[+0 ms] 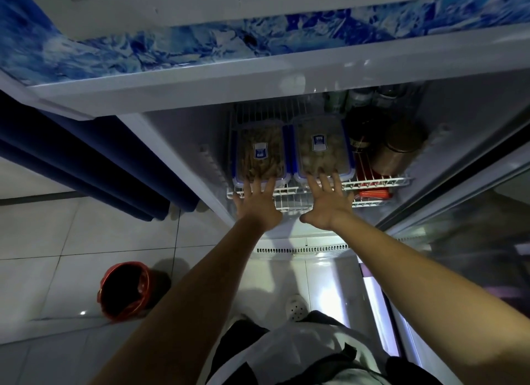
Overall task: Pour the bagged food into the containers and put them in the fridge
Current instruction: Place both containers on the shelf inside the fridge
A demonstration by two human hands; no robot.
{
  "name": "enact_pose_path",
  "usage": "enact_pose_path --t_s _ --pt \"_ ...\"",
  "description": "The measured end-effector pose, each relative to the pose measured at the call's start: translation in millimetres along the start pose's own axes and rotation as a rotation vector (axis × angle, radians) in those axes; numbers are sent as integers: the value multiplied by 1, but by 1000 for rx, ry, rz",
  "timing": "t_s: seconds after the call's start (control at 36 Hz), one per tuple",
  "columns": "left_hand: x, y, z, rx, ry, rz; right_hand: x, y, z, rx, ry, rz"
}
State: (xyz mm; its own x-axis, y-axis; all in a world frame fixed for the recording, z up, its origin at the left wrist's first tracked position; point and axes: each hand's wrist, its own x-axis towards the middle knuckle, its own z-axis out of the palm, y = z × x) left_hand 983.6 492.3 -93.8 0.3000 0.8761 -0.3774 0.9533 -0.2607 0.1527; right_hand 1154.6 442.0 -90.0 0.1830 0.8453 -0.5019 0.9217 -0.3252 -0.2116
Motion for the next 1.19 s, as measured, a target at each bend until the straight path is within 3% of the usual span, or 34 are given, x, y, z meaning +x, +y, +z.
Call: enact_pose_path --t_s 0.33,0.53,0.64,0.94,1.19 --pt "-3 -1 -6 106 -84 28 -1 11 -4 -75 24 -52" --pt "-42 -4 -17 66 -69 169 -49 23 10 -12 135 -44" --pt "-73 -12 -21 47 33 331 -98 19 26 44 220 17" --pt "-165 -25 -21 61 127 717 -276 -22 63 212 504 262" --pt "-253 33 -3 -40 64 1049 -457 -2 40 171 880 605"
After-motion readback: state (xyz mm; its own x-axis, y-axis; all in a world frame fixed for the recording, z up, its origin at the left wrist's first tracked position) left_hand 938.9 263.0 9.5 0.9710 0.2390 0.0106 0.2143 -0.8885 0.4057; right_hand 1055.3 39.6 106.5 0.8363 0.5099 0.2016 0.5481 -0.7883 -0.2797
